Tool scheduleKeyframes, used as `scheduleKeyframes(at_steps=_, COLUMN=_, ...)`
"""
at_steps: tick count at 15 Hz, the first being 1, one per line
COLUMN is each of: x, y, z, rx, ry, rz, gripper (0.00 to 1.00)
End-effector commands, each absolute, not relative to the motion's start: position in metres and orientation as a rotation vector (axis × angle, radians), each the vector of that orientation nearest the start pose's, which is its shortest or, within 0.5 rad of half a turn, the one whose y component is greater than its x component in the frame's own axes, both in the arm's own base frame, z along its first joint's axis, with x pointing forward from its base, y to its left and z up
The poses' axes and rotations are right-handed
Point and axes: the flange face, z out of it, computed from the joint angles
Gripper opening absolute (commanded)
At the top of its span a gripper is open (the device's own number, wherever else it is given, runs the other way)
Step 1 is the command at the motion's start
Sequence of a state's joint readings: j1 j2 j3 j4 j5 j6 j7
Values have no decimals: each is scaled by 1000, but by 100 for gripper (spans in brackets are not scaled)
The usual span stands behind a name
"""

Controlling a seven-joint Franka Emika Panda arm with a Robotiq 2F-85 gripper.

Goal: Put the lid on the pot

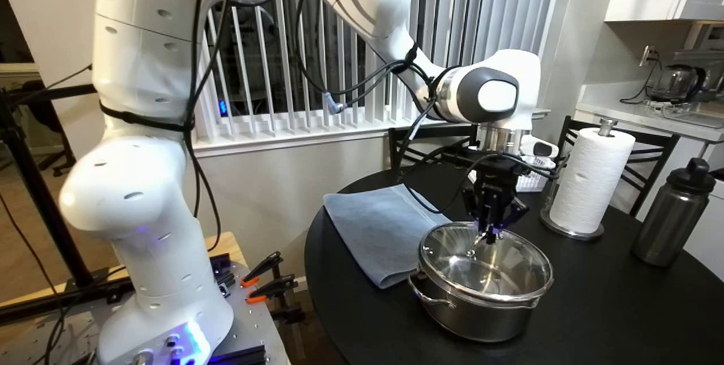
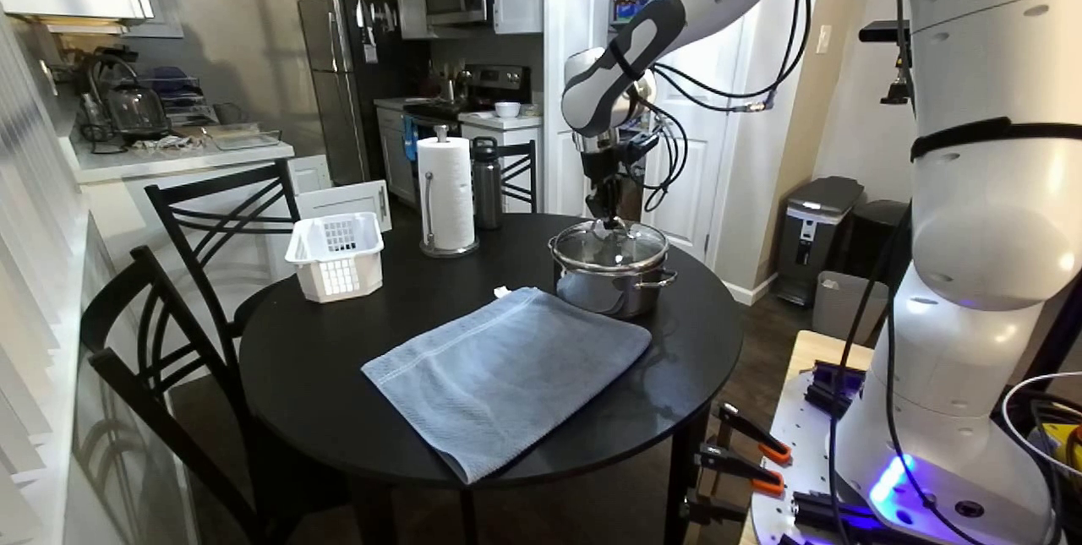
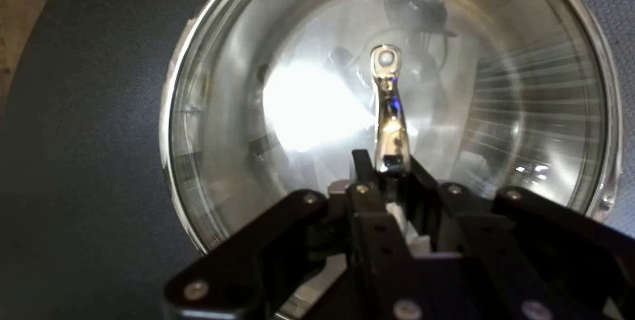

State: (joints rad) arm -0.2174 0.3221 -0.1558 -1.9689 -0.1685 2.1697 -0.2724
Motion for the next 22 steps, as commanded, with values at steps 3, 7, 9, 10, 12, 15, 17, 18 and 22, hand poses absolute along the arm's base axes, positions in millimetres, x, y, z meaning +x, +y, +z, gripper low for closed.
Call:
scheduleKeyframes(at_steps=3, x=555, y=-214, z=310, rx=-3320, ry=-2, rz=246, gripper=4)
scheduleKeyframes(at_steps=7, x=555, y=-206, z=305, rx=-3306, ry=-22, rz=260, gripper=4)
scheduleKeyframes(at_steps=9, x=554, y=-205, z=303, rx=-3303, ry=-24, rz=264, gripper=4)
scheduleKeyframes(at_steps=10, x=554, y=-205, z=303, rx=-3303, ry=-24, rz=266, gripper=4)
scheduleKeyframes(at_steps=12, x=553, y=-206, z=303, rx=-3295, ry=-17, rz=262, gripper=4)
scheduleKeyframes(at_steps=15, x=552, y=-207, z=306, rx=-3297, ry=-11, rz=255, gripper=48)
scheduleKeyframes(at_steps=17, x=556, y=-208, z=301, rx=-3285, ry=-32, rz=283, gripper=60)
scheduleKeyframes(at_steps=18, x=557, y=-208, z=302, rx=-3286, ry=-32, rz=280, gripper=43)
scheduleKeyframes(at_steps=22, x=557, y=-208, z=301, rx=-3286, ry=-33, rz=282, gripper=60)
